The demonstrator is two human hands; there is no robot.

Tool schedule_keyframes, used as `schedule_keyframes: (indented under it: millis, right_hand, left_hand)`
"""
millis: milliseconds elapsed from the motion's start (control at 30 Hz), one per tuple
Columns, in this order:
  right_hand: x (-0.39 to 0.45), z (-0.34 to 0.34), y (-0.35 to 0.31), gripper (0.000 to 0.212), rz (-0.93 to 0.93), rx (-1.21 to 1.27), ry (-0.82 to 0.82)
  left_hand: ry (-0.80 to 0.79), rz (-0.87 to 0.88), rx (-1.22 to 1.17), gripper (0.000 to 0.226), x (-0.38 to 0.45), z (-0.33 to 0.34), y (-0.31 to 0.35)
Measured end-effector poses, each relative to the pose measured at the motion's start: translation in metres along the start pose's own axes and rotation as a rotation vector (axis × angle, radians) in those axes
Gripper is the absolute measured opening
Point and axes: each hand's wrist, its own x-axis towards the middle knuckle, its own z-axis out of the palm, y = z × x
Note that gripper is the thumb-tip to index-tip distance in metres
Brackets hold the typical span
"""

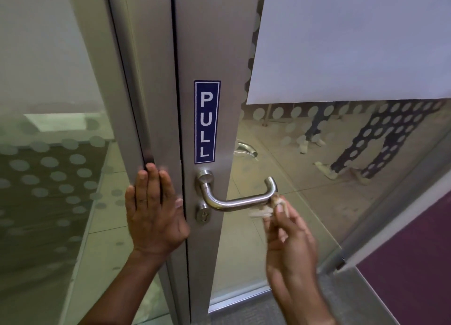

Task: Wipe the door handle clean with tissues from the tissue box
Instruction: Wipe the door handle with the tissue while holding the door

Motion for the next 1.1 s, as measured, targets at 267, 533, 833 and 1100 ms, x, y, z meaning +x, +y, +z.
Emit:
schedule_keyframes:
  millis: [267, 533, 833, 1100]
  right_hand:
    - [-0.022, 0.033, 0.054, 0.026, 0.303, 0.183, -0.05]
    - [-0.015, 0.017, 0.036, 0.028, 0.37, 0.226, -0.163]
    - [-0.026, 0.054, 0.056, 0.034, 0.431, 0.279, -0.162]
    - [-0.024, 0.057, 0.05, 0.044, 0.461, 0.278, -0.117]
  left_hand:
    - [-0.024, 0.006, -0.035, 0.073, 0.0, -0.003, -0.002]
    - [-0.022, 0.006, -0.026, 0.07, 0.001, -0.001, 0.0]
    - [-0.032, 0.02, -0.014, 0.079, 0.002, -0.003, -0.001]
    - [-0.041, 0.016, -0.009, 0.076, 0.003, -0.004, -0.001]
